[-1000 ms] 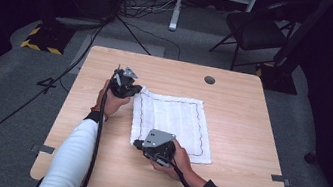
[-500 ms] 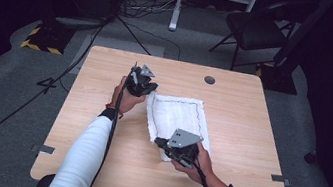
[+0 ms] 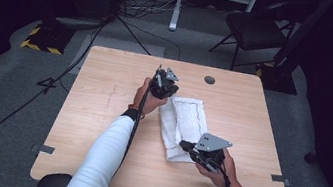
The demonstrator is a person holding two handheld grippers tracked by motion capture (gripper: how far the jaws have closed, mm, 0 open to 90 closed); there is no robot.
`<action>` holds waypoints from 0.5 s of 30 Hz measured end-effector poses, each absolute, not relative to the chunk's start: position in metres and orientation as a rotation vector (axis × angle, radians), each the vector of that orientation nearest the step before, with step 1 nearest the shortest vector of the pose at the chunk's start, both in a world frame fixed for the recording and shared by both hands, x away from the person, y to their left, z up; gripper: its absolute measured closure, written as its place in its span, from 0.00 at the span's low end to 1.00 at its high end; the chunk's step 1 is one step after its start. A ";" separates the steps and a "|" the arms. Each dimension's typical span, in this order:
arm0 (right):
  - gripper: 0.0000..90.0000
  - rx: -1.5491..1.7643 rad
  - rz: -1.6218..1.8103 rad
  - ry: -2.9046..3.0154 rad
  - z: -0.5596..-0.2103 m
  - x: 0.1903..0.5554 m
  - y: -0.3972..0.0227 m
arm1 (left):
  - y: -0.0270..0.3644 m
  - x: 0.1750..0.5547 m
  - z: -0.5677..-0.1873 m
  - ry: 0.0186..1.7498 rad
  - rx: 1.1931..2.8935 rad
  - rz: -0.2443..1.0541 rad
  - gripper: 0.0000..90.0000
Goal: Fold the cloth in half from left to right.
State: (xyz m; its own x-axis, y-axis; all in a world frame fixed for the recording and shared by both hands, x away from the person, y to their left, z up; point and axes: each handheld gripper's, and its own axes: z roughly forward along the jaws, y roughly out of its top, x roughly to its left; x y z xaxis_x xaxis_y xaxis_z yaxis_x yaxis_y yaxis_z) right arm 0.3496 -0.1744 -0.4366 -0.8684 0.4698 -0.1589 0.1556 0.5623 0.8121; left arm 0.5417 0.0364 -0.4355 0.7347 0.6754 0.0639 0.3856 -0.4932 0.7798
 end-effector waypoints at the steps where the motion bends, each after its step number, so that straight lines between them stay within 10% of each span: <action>1: 0.98 0.521 1.219 2.438 -0.436 0.349 -0.179 | 0.033 0.542 -0.436 0.795 2.139 0.464 0.98; 15: 0.98 0.648 1.145 2.416 -0.443 0.345 -0.231 | -0.024 0.548 -0.441 0.741 2.175 0.466 0.98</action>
